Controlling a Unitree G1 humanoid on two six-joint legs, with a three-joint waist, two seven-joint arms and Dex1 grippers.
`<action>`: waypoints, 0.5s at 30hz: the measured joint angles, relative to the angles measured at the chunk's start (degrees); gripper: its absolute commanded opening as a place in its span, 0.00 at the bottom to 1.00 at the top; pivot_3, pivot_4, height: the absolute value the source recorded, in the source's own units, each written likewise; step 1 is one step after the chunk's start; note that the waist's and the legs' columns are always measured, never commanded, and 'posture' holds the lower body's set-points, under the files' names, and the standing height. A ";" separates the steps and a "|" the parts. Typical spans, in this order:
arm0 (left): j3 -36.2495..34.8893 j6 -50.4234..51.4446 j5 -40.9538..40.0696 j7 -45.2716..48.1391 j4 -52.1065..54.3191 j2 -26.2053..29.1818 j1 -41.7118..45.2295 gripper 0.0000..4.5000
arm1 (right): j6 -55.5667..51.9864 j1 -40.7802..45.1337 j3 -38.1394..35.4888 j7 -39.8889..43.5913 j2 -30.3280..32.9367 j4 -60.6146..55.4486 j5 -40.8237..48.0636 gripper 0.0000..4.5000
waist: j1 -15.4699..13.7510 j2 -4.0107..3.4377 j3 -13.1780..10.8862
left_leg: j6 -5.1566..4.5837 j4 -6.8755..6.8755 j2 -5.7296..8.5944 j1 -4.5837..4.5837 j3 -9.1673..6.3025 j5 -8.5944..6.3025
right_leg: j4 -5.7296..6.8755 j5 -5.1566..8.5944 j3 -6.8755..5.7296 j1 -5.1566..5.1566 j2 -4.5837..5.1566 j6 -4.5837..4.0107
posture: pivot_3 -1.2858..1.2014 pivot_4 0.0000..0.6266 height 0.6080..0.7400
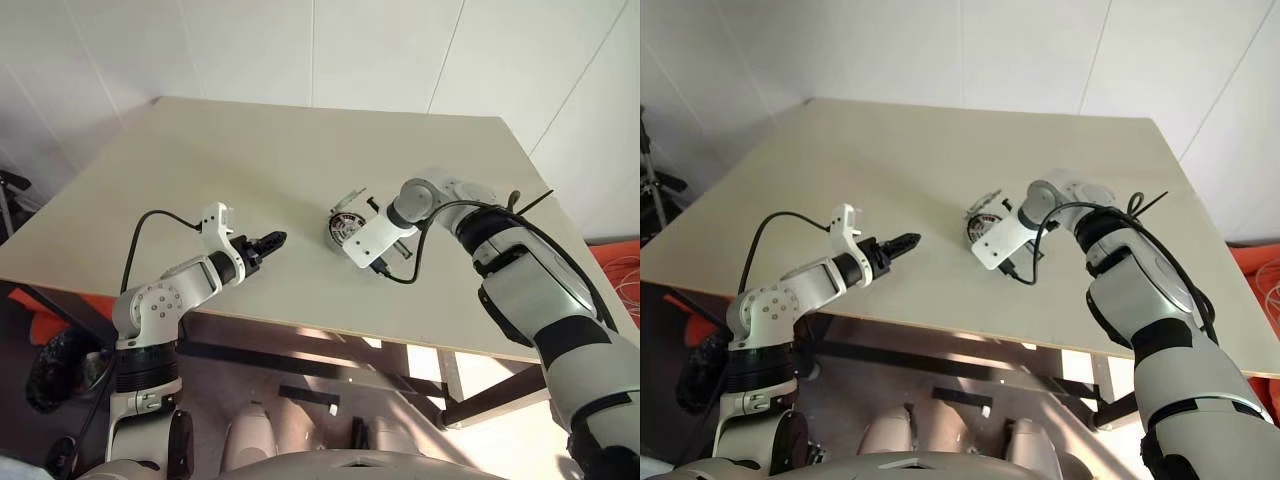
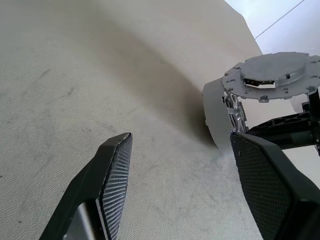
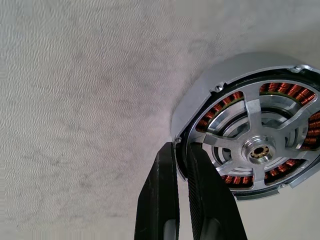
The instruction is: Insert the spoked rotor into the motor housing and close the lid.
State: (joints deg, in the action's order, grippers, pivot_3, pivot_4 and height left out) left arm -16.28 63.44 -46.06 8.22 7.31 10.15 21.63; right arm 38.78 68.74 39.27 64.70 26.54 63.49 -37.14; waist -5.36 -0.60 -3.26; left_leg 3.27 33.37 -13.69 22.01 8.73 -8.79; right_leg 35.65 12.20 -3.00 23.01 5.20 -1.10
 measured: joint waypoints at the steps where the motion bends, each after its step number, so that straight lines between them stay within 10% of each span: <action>1: 0.09 -0.03 0.02 0.00 0.00 -0.26 0.00 0.73 | -0.56 -0.05 -0.28 0.32 -0.03 -0.02 0.27 0.00 | 0.08 0.00 0.00 | 0.00 0.00 -0.02 0.00 0.00 0.00 | 0.00 0.00 0.00 0.02 -0.01 0.00 | 0.52 0.00 1.00; 6: 0.49 -0.45 0.07 -0.01 0.01 -1.03 -0.11 0.73 | -11.73 -1.12 -4.81 5.90 -1.73 -0.50 4.74 0.00 | 0.18 0.00 0.00 | 0.00 -0.02 -0.04 0.01 0.01 0.00 | 0.00 0.00 0.00 0.06 -0.03 -0.01 | 0.52 0.00 1.00; 15: 0.80 -1.19 0.18 -1.28 1.21 -3.24 -2.82 0.73 | -69.14 -0.77 -14.13 16.46 -9.74 -8.63 13.61 0.00 | 0.67 -0.01 0.00 | 0.00 -0.10 -0.11 -0.03 -0.01 0.00 | 0.00 0.06 -0.05 0.06 -0.07 -0.11 | 0.52 0.00 1.00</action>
State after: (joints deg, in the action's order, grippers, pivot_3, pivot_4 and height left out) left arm -15.48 62.25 -45.88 6.94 8.52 6.91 18.82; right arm -30.35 67.97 25.14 81.16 16.80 54.86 -23.53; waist -4.68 -0.60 -3.26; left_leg 3.27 33.27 -13.80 21.99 8.72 -8.79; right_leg 35.65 12.26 -3.06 23.08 5.13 -1.21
